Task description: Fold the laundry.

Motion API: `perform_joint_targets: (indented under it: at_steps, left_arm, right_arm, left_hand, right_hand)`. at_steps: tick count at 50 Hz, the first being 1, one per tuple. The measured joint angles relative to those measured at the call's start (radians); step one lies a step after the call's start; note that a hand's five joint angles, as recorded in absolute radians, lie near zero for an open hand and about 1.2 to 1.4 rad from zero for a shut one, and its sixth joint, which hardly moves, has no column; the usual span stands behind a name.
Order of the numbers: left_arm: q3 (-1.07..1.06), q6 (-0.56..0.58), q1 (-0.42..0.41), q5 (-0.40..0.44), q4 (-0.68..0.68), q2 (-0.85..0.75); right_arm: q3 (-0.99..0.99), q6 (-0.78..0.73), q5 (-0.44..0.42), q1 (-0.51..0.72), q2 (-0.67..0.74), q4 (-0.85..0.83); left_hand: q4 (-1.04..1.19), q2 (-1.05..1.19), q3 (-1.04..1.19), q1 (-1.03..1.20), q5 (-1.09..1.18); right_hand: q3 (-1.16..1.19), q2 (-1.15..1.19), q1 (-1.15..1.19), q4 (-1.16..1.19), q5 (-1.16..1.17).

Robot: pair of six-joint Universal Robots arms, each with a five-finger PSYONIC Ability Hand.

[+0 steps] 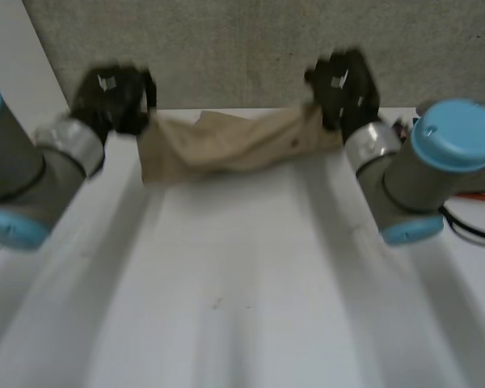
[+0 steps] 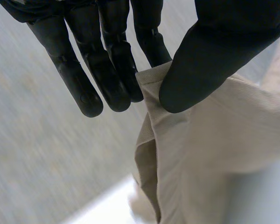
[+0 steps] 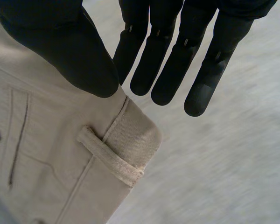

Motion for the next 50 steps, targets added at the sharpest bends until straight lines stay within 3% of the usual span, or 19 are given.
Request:
perform_joint_targets:
  at_steps: [3,5,11,13,15,18,21,25,28,30,31,34,41,50]
  left_arm:
    - [-0.220,0.051,0.018,0.033,-0.054,0.050]
    - [-0.245,0.058,0.021,0.037,-0.068,0.059]
    - [-0.483,0.174,0.058,0.135,-0.361,0.208]
    - [-0.553,0.264,0.077,0.197,-0.554,0.284]
    - [-0.594,0.345,0.090,0.242,-0.707,0.335]
    - [-0.630,0.463,0.105,0.294,-0.893,0.384]
    - [-0.629,0.597,0.115,0.327,-1.016,0.397]
    - [-0.554,0.673,0.108,0.308,-1.011,0.342]
    - [-0.452,0.646,0.086,0.249,-0.946,0.263]
    - [-0.381,0.598,0.070,0.200,-0.903,0.212]
    - [-0.345,0.564,0.061,0.173,-0.884,0.187]
    - [-0.271,0.477,0.044,0.118,-0.848,0.144]
    - [-0.225,0.364,0.050,0.091,-0.763,0.174]
    - [-0.248,0.340,0.091,0.101,-0.623,0.258]
  right_arm:
    - [0.097,-0.050,-0.039,-0.009,0.019,0.113]
    - [0.109,-0.058,-0.042,-0.011,0.017,0.136]
    - [0.247,-0.185,-0.046,-0.051,-0.078,0.535]
    - [0.334,-0.280,-0.033,-0.080,-0.162,0.784]
    - [0.388,-0.345,-0.028,-0.100,-0.215,0.909]
    - [0.468,-0.452,-0.032,-0.131,-0.292,1.039]
    - [0.515,-0.527,-0.044,-0.149,-0.334,1.048]
    - [0.495,-0.510,-0.035,-0.137,-0.307,0.960]
    - [0.441,-0.429,-0.009,-0.105,-0.258,0.873]
    - [0.405,-0.352,0.014,-0.085,-0.228,0.808]
    - [0.392,-0.312,0.023,-0.077,-0.217,0.776]
    - [0.375,-0.197,0.041,-0.063,-0.204,0.689]
    - [0.456,0.003,-0.025,-0.073,-0.288,0.572]
    - [0.570,0.008,-0.155,-0.090,-0.316,0.530]
  left_hand:
    - [0.000,0.000,0.000,0.000,0.000]
    - [0.000,0.000,0.000,0.000,0.000]
    - [0.000,0.000,0.000,0.000,0.000]
    - [0.000,0.000,0.000,0.000,0.000]
    - [0.000,0.000,0.000,0.000,0.000]
    - [0.000,0.001,0.000,0.000,0.004]
    - [0.001,0.002,0.001,0.000,0.004]
    - [0.003,0.002,0.001,0.000,0.004]
    - [0.003,0.002,0.001,0.000,0.004]
    - [0.003,0.002,0.001,0.000,0.004]
    - [0.003,0.002,0.001,0.000,0.004]
    - [0.003,0.002,0.001,0.000,0.004]
    - [0.003,0.002,0.001,0.000,0.004]
    - [0.003,0.002,0.001,0.000,0.005]
  right_hand:
    - [0.000,0.000,0.000,0.000,0.000]
    - [0.000,0.000,0.000,0.000,0.000]
    - [0.000,0.000,0.000,0.000,0.001]
    - [0.000,0.000,0.000,0.000,0.001]
    - [0.000,0.000,0.000,0.000,0.001]
    - [0.000,0.000,0.000,0.000,0.001]
    - [0.000,0.000,0.000,0.000,0.001]
    - [0.000,0.000,0.000,0.000,0.001]
    - [-0.111,-0.105,-0.026,-0.108,-0.111]
    - [-0.321,-0.319,-0.236,-0.337,-0.345]
    - [-0.578,-0.583,-0.465,-0.590,-0.588]
    - [-0.872,-0.871,-0.746,-0.880,-0.902]
    - [-0.924,-0.910,-0.773,-0.923,-0.952]
    - [-0.921,-0.908,-0.770,-0.920,-0.918]
